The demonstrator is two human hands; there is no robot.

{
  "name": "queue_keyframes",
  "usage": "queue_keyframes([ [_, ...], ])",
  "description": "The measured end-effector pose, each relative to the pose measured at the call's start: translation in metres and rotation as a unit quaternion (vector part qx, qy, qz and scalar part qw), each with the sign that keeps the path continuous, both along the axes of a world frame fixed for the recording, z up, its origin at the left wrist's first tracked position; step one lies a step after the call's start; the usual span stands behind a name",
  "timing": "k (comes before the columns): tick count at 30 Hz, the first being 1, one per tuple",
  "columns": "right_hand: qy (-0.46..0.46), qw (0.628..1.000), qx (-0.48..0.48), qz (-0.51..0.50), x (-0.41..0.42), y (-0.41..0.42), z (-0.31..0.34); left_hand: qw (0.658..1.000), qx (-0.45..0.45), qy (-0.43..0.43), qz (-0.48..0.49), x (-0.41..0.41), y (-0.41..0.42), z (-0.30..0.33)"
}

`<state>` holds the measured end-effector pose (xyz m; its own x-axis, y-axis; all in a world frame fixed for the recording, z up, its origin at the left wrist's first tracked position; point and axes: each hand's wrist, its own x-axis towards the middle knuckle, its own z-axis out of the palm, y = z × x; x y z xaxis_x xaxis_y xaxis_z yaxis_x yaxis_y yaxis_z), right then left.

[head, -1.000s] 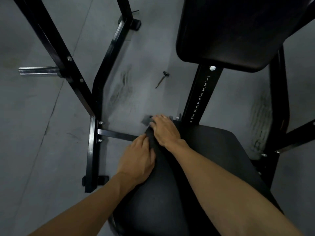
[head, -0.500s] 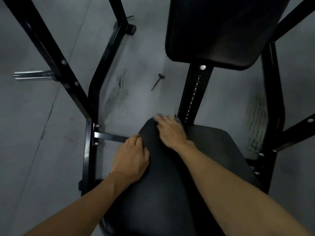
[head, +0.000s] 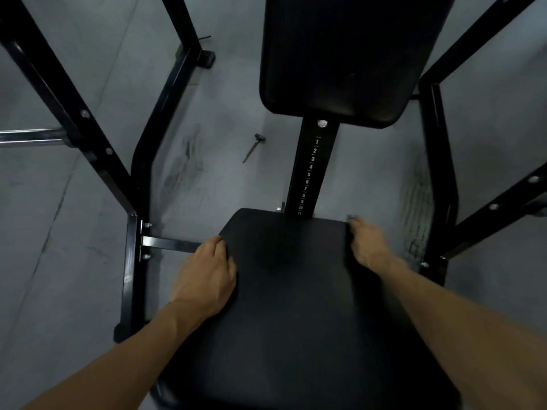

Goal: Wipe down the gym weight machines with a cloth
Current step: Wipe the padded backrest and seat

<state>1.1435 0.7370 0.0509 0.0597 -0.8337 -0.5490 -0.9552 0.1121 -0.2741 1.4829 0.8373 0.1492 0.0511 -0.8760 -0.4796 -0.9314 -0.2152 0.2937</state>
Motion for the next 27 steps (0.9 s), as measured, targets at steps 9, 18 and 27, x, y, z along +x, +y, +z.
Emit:
queue_keyframes([
  [9, -0.009, 0.996, -0.077, -0.053, 0.121, 0.017, 0.027, 1.000, -0.011, 0.008, -0.003, 0.004, 0.001, -0.002],
  [18, -0.234, 0.954, -0.018, 0.186, 0.202, 0.043, 0.057, 0.998, -0.007, 0.057, 0.018, 0.020, 0.021, 0.012],
  [27, -0.107, 0.990, 0.003, -0.090, -0.037, 0.099, 0.078, 0.997, 0.035, 0.054, 0.044, 0.015, 0.023, 0.022],
])
